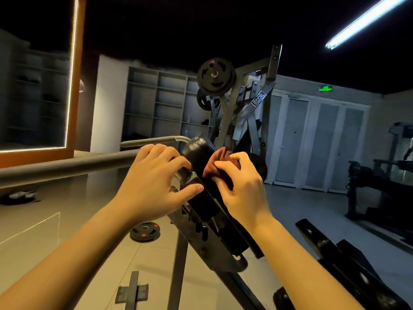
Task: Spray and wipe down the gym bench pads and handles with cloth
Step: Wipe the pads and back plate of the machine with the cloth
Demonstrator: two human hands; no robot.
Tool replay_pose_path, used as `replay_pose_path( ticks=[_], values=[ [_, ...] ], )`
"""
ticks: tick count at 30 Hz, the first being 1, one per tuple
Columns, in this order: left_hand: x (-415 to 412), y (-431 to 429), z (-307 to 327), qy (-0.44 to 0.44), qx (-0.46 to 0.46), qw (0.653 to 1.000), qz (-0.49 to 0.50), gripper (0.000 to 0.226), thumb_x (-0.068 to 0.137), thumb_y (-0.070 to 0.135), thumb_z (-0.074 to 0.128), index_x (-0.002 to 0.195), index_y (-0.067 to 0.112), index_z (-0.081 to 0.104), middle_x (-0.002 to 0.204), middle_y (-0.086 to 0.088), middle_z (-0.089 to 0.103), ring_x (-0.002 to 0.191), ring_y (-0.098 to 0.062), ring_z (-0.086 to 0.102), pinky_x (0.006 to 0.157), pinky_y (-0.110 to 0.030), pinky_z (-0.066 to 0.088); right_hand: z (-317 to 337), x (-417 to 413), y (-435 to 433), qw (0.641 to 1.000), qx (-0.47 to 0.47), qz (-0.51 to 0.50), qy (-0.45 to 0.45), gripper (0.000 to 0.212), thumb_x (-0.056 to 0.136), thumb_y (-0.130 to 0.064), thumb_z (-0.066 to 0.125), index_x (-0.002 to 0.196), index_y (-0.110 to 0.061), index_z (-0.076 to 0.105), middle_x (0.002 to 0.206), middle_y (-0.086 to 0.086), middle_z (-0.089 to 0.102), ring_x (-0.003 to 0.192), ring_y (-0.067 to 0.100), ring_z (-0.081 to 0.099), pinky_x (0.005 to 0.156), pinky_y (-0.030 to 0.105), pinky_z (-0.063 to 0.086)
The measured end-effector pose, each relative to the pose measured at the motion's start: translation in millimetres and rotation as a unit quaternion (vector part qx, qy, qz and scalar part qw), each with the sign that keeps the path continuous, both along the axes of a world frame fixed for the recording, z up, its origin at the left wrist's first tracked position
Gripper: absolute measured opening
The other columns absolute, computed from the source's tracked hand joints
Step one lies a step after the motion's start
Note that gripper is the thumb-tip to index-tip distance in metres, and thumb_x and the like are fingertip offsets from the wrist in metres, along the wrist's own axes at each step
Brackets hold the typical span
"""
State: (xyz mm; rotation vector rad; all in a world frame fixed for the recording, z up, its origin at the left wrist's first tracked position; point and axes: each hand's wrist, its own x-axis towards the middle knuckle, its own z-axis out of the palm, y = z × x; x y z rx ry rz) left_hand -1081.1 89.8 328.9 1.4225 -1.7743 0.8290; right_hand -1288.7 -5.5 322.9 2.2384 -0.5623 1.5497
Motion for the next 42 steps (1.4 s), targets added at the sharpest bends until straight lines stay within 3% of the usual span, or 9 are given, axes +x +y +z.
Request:
replay_pose_path(
  ticks=[4,7,12,17,21,26,30,36,42],
  values=[
    [-0.5,-2.4,-2.8,0.005,-0.020,1.000,-0.002,0.070,0.089,0.084,0.026,0.111,0.033,0.068,0.113,0.008,0.061,0.114,-0.018,0.049,0.107,-0.042,0.030,-84.5,-70.1,-7.7,0.998,0.015,-0.060,0.028,0.035,0.084,-0.016,0.080,0.117,-0.011,0.072,0.121,0.006,0.059,0.106,0.024,0.064,0.082,0.037,0.062],
    [-5.1,-5.7,-5.0,0.006,-0.022,1.000,0.014,0.067,0.089,0.083,0.026,0.108,0.033,0.067,0.110,0.006,0.060,0.114,-0.021,0.048,0.110,-0.047,0.029,-125.0,-109.3,-3.7,0.992,0.085,-0.086,0.020,0.037,0.081,-0.018,0.081,0.116,-0.015,0.071,0.121,-0.003,0.053,0.103,0.021,0.063,0.076,0.040,0.063],
    [-9.2,-4.5,-3.8,0.009,-0.013,1.000,0.025,0.069,0.088,0.085,0.020,0.105,0.035,0.065,0.109,0.007,0.058,0.114,-0.020,0.047,0.109,-0.046,0.028,-48.2,-33.9,-0.5,0.997,0.050,-0.030,-0.041,0.026,0.085,-0.018,0.082,0.110,-0.015,0.073,0.117,0.003,0.059,0.103,0.016,0.060,0.085,0.023,0.055],
    [-2.9,-0.6,-2.1,0.008,0.001,1.000,0.010,0.071,0.087,0.086,0.023,0.110,0.036,0.067,0.116,0.009,0.061,0.118,-0.018,0.048,0.111,-0.043,0.028,33.4,29.0,6.2,1.000,-0.015,0.014,-0.024,0.023,0.091,-0.017,0.076,0.113,-0.012,0.072,0.113,0.008,0.061,0.101,0.021,0.062,0.085,0.028,0.057],
    [-1.3,-1.8,-2.4,0.001,-0.009,1.000,0.008,0.067,0.089,0.084,0.028,0.110,0.035,0.068,0.114,0.009,0.061,0.117,-0.018,0.049,0.109,-0.044,0.030,-23.5,-20.0,2.2,1.000,-0.003,0.000,0.007,0.026,0.089,-0.016,0.076,0.115,-0.012,0.072,0.116,0.008,0.062,0.105,0.022,0.062,0.088,0.032,0.058],
    [-3.2,-7.2,-6.0,-0.002,-0.025,1.000,0.014,0.066,0.090,0.083,0.025,0.109,0.035,0.067,0.112,0.007,0.060,0.116,-0.020,0.048,0.110,-0.048,0.030,-125.5,-113.5,-0.7,0.987,0.108,-0.112,0.047,0.038,0.076,-0.015,0.087,0.111,-0.016,0.072,0.115,-0.005,0.054,0.093,0.020,0.066,0.077,0.018,0.050],
    [-9.7,-5.6,-3.9,0.009,-0.016,0.999,0.030,0.069,0.088,0.085,0.022,0.107,0.035,0.066,0.110,0.007,0.059,0.115,-0.019,0.046,0.110,-0.048,0.028,-87.9,-80.4,4.2,0.991,0.103,-0.082,0.018,0.028,0.082,-0.019,0.083,0.107,-0.018,0.071,0.112,-0.005,0.054,0.094,0.009,0.057,0.078,0.016,0.050],
    [-6.9,0.1,1.1,0.007,0.010,0.999,0.032,0.070,0.085,0.089,0.023,0.111,0.040,0.065,0.113,0.013,0.059,0.116,-0.014,0.045,0.108,-0.041,0.029,18.3,13.2,10.2,0.999,0.036,-0.021,-0.015,0.022,0.091,-0.022,0.075,0.112,-0.018,0.071,0.108,0.002,0.059,0.096,0.016,0.060,0.077,0.027,0.057],
    [-4.4,-0.1,0.2,0.001,-0.004,1.000,0.028,0.067,0.088,0.085,0.027,0.112,0.036,0.067,0.116,0.010,0.062,0.119,-0.018,0.048,0.110,-0.046,0.031,-92.4,-69.7,3.7,0.995,0.072,-0.062,-0.004,0.029,0.082,-0.016,0.084,0.108,-0.015,0.071,0.112,0.002,0.058,0.095,0.019,0.063,0.074,0.030,0.061]
  ],
)
